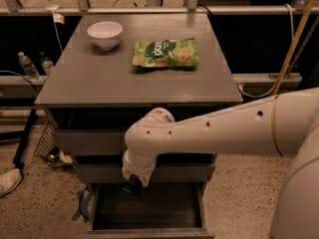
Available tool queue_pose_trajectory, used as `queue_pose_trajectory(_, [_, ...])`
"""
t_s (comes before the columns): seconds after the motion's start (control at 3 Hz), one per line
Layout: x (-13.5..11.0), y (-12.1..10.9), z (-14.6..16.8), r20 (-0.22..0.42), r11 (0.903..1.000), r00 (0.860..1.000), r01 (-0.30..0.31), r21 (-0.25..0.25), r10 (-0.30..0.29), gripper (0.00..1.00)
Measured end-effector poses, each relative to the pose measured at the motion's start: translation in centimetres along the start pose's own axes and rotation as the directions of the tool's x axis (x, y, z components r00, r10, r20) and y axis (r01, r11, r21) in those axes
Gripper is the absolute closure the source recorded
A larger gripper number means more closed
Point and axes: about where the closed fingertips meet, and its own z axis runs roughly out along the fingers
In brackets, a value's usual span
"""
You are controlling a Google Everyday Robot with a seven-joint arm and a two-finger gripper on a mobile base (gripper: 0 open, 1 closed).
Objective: Place rxbar blueberry into bottom drawer
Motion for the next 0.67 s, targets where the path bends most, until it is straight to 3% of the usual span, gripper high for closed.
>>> queue_pose_trajectory(0.33, [0.7, 0.5, 3.4, 0.025, 0.9991, 1.000, -0.016, 0.040, 0.015, 1.00])
queue_pose_trajectory(0.67, [2.8, 1.9, 11.5, 0.080, 0.9897, 0.994, -0.083, 0.116, 0.074, 1.00])
